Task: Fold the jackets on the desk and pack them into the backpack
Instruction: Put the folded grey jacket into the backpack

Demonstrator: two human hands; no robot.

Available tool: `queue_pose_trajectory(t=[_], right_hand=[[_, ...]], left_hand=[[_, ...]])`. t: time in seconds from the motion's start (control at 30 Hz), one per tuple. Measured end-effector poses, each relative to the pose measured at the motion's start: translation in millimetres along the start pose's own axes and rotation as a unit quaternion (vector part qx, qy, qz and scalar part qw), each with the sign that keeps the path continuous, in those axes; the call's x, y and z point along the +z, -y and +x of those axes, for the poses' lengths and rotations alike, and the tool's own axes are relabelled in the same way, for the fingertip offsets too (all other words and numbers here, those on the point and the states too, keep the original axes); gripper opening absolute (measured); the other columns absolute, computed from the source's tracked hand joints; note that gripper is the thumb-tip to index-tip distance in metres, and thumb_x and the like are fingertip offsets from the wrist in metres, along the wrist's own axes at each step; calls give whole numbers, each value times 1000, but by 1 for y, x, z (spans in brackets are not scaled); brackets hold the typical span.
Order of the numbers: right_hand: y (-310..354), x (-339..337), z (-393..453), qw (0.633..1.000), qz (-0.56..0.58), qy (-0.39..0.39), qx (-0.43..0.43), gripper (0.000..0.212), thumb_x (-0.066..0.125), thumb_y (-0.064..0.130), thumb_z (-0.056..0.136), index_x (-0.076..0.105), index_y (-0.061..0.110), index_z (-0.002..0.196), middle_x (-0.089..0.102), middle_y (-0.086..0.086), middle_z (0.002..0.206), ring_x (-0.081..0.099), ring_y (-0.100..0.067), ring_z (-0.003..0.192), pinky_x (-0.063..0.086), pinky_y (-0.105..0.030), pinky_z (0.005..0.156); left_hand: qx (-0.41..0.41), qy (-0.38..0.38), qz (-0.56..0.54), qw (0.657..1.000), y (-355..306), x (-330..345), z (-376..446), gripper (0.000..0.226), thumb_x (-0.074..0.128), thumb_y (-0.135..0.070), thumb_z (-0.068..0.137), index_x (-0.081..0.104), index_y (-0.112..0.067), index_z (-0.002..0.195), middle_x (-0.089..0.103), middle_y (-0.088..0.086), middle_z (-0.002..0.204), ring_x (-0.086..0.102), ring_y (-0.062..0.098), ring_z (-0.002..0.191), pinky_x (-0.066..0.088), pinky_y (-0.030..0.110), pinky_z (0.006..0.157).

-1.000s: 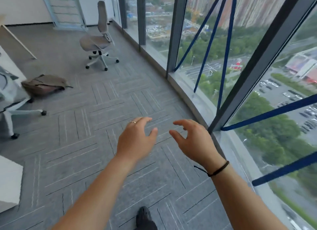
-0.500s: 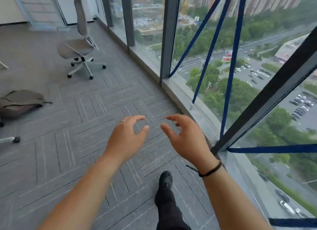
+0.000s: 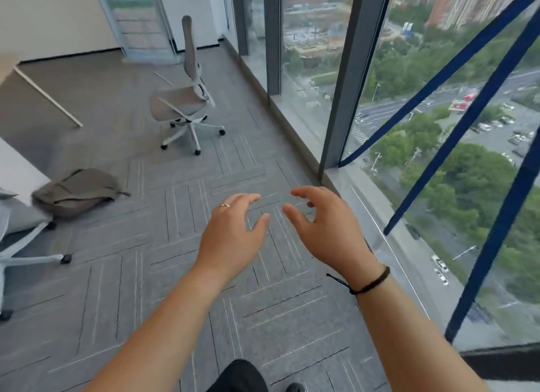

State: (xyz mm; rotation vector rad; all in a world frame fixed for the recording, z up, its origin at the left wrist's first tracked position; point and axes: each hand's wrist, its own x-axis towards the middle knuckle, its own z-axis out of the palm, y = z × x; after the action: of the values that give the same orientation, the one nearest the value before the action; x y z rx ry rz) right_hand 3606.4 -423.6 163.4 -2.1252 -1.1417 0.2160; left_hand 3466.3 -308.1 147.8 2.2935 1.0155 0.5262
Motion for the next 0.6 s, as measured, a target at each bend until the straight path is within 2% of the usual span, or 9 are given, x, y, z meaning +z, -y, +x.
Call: queue_pose_trajectory(t=[0.1,0.27,0.33,0.43,0.6], right_hand=[[-21,6,66,1000,-17,13,0,40,59,54,94,61,32,128,61,17,121,56,-1,108,42,-20,83],[-54,20,186,999,-38,0,4,41,59,54,94,61,32,128,61,14,123,58,-5,109,46,-24,86],[-62,24,241,999,-53,-2,4,41,60,54,93,63,31,127,62,12,121,58,-6,108,43,-22,83],[-65,28,334,997,-70,-1,16,41,60,53,93,63,30,127,63,12,118,59,-6,104,39,-20,79],[-55,32,466,998,-63,-16,3,42,58,54,94,60,32,129,61,15,125,58,-6,109,43,-23,85]], left_hand=[[3,1,-6,1000,4,18,72,42,59,-44,95,55,-33,136,50,-15,142,42,9,135,35,26,104],[22,0,-41,999,14,54,206,44,60,-45,95,54,-33,137,50,-13,143,42,10,135,39,32,108],[31,-1,-55,998,19,64,262,44,60,-44,95,54,-32,137,50,-12,143,41,11,136,39,33,110],[40,2,-50,998,29,65,356,44,61,-44,95,56,-29,136,51,-10,142,43,13,135,38,31,107],[36,-3,-40,999,33,47,498,42,59,-44,96,54,-33,136,48,-11,145,40,12,136,34,29,101]])
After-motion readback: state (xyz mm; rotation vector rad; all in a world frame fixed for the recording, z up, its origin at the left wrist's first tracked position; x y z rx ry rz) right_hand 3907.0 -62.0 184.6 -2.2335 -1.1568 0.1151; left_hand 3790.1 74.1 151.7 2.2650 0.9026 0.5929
